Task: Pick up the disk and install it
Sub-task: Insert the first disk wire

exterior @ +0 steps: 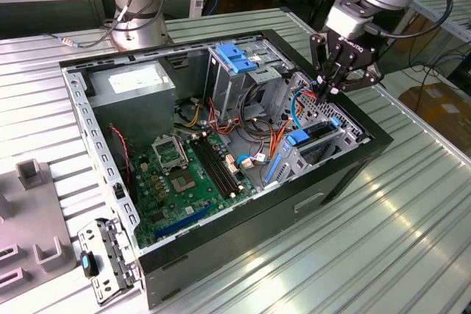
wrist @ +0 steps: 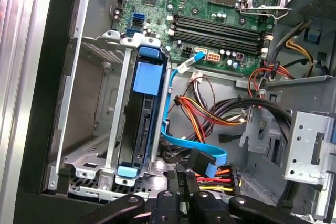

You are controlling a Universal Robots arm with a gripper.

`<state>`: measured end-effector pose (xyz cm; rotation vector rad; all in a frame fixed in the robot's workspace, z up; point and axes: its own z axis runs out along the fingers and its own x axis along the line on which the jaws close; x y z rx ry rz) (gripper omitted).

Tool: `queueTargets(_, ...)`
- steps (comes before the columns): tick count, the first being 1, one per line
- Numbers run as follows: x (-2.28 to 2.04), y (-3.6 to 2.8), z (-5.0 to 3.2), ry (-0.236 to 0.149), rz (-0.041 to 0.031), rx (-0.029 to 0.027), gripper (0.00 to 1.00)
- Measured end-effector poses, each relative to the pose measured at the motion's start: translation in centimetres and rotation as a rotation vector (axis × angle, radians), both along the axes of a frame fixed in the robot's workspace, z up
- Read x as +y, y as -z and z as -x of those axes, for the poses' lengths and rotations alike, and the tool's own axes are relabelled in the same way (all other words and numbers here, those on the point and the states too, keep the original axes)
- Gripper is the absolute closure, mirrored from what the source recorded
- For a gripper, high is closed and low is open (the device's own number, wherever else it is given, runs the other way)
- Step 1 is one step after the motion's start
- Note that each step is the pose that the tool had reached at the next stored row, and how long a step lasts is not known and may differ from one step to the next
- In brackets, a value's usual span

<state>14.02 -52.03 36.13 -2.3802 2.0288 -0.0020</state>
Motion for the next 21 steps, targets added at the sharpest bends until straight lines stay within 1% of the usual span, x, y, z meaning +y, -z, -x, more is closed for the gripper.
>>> queueTargets(3, 0.00, 0.19, 0.00, 0.064, -0.0001, 0.0000, 0.83)
queueTargets(5, -0.01, 0.22, 0.04, 0.084, 0.0000, 0.0000, 0.83)
queueTargets(8, -0.03, 0.23, 0.10, 0.084, -0.0001, 0.0000, 0.83)
queueTargets(9, -0.09, 0.23, 0.10, 0.084, 0.0000, 0.0000, 0.83)
queueTargets(11, -0.35, 0.24, 0.11, 0.084, -0.0002, 0.0000, 0.83)
queueTargets(12, -0.57, 0.23, 0.12, 0.084, 0.0000, 0.0000, 0.83)
queueTargets(15, -0.77, 0.24, 0.13, 0.084, 0.0000, 0.0000, 0.83)
queueTargets(21, -0.81, 0.24, 0.16, 0.084, -0.0001, 0.0000, 0.83)
